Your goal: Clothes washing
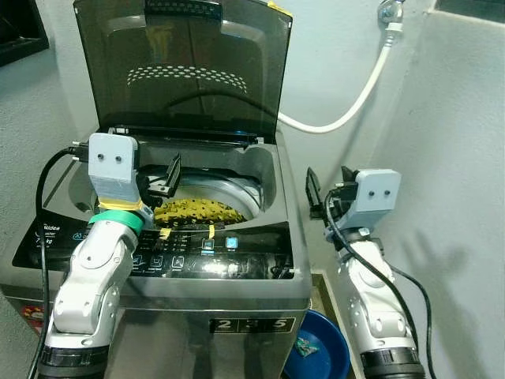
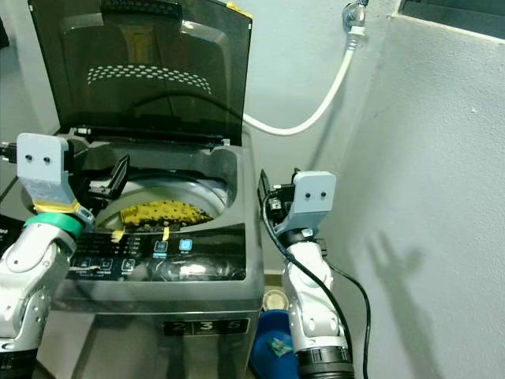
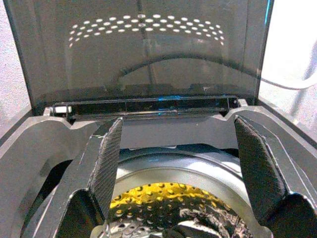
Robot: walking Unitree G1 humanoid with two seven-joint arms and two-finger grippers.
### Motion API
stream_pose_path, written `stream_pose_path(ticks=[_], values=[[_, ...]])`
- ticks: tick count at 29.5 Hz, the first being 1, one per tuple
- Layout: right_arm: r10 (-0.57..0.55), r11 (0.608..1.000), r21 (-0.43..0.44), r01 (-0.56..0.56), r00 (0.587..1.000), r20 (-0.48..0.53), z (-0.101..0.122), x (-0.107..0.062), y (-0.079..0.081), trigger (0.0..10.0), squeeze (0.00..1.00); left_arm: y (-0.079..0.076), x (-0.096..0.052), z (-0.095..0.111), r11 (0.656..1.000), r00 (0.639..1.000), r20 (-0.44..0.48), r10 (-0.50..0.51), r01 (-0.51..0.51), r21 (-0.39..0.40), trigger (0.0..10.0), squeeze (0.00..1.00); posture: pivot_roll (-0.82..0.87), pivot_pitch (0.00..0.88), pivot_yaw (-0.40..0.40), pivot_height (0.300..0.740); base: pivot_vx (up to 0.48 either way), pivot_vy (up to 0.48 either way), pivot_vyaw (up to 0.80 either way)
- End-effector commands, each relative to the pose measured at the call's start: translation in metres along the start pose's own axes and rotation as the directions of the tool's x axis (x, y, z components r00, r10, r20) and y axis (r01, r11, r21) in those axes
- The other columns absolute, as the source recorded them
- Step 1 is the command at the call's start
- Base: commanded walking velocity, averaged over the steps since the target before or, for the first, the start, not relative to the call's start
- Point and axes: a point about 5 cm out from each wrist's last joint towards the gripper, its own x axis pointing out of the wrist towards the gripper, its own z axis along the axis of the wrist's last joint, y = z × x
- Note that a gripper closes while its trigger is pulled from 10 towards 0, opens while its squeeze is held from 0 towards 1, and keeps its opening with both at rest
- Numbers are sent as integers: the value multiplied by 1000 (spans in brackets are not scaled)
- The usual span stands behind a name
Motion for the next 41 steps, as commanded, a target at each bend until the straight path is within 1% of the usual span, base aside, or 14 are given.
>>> stream_pose_path(ticks=[1, 8, 11, 15, 17, 19, 22, 25, 33, 41], values=[[5, 1000, 7, -5, 1000, -17, -4, -1, 1, 10000, 0, -1, 1, -2, 1000, 1000, -2, 5, -5, -1, 10000, 0, 11, 17, 4, 740, 0, 0, 0], [6, 1000, 3, -6, 1000, -15, -4, 0, 1, 10000, 0, -1, 3, -4, 1000, 1000, 1, 8, -8, -1, 10000, 0, 1, 6, 9, 740, 0, 0, 0], [4, 1000, -5, -5, 1000, -17, -4, 0, 0, 10000, 0, -3, 5, -4, 1000, 1000, 4, 9, -9, 4, 10000, 0, 1, 15, 5, 740, 0, 0, 0], [10, 1000, -12, -10, 1000, -18, -5, 0, 1, 10000, 0, -5, 7, -5, 1000, 1000, 5, 3, -3, -18, 10000, 0, -4, 5, 13, 740, 0, 0, 0], [7, 1000, -12, -7, 1000, -24, -6, -1, 1, 10000, 0, -6, 7, -7, 1000, 1000, -7, 6, -6, -2, 10000, 0, -2, 12, 14, 740, 0, 0, 0], [2, 1000, -6, -2, 1000, -27, -7, -1, 1, 10000, 0, -8, 7, -6, 1000, 1000, -2, -6, 6, -6, 10000, 0, -6, 18, 9, 740, 0, 0, 0], [6, 1000, -6, -7, 1000, -24, -5, -1, 2, 10000, 0, -7, 7, -5, 1000, 1000, 8, -8, 8, 0, 10000, 0, -9, 13, 14, 740, 0, 0, 0], [2, 1000, -16, -3, 999, -37, -8, -2, 0, 10000, 0, -6, 7, -7, 1000, 1000, 1, 3, -3, -1, 10000, 0, -6, 25, 8, 740, 0, 0, 0], [-1, 1000, -30, 0, 999, -33, -7, -1, -1, 10000, 0, -6, 8, -5, 1000, 1000, 12, -1, 1, -6, 10000, 0, -9, 18, 12, 740, 0, 0, 0], [1, 999, -34, -2, 1000, -31, -7, 0, -1, 10000, 0, -5, 8, -6, 1000, 1000, 7, 5, -5, 4, 10000, 0, -5, 18, 12, 740, 0, 0, 705]])
